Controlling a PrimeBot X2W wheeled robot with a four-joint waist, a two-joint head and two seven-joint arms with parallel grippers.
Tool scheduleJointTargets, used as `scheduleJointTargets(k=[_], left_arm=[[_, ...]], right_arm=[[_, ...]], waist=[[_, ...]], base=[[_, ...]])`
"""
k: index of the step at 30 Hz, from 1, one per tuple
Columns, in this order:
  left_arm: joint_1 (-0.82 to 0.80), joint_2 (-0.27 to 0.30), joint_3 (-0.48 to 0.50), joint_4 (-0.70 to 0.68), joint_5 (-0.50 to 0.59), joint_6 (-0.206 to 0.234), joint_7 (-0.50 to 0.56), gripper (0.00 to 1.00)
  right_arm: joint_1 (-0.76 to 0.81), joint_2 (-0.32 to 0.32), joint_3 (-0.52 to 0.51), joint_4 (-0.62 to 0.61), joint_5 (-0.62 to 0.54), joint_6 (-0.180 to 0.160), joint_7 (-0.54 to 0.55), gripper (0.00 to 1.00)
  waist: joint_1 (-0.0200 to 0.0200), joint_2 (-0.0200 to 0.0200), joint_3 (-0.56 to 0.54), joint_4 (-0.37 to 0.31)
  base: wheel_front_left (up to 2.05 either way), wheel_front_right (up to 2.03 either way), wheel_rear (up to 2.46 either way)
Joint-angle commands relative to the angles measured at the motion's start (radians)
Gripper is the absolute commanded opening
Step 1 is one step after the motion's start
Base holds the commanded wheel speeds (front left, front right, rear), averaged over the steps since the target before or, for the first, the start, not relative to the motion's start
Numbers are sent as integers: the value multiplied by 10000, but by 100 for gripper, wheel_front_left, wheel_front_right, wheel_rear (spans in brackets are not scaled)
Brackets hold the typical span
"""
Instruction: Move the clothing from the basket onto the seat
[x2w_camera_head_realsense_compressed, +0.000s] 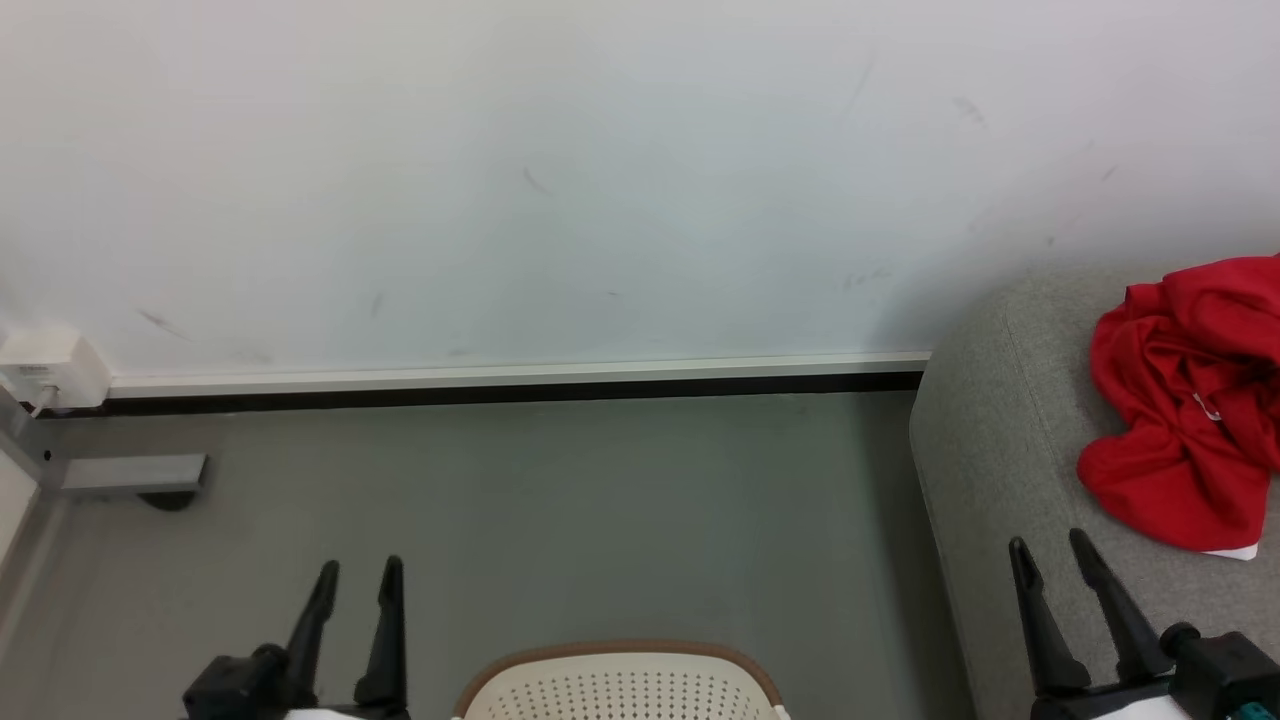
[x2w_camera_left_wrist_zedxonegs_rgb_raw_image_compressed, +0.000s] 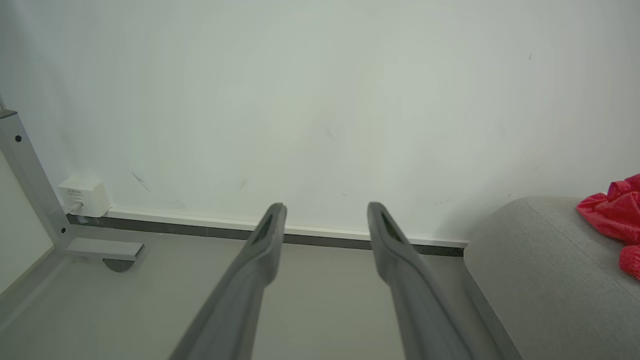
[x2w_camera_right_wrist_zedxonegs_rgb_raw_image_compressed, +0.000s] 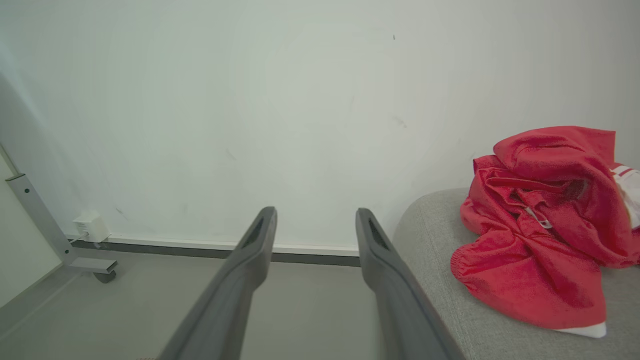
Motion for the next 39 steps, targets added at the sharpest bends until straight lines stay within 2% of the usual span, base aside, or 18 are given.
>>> scheduleJointTargets(k=[1, 3, 21, 39], left_arm=[[-8, -4, 11, 41, -20, -4, 9, 0], [39, -36, -19, 241, -38, -11, 26, 0], [-184, -20, 254, 290, -3405, -157, 917, 0], [-346, -4, 461, 309, -6132, -277, 1621, 0]], right_arm=[[16, 10, 3, 18, 24, 0, 5, 0], [145, 59, 55, 158, 46, 0, 9, 0], [20, 227, -481, 145, 3090, -3, 819, 0], [-92, 399, -947, 137, 5534, -6, 1511, 0]], waist=[[0, -1, -1, 1], [0, -1, -1, 2], [0, -1, -40, 22], [0, -1, -79, 41]], base=[[0, 0, 0], [0, 0, 0], [0, 0, 0], [0, 0, 0]])
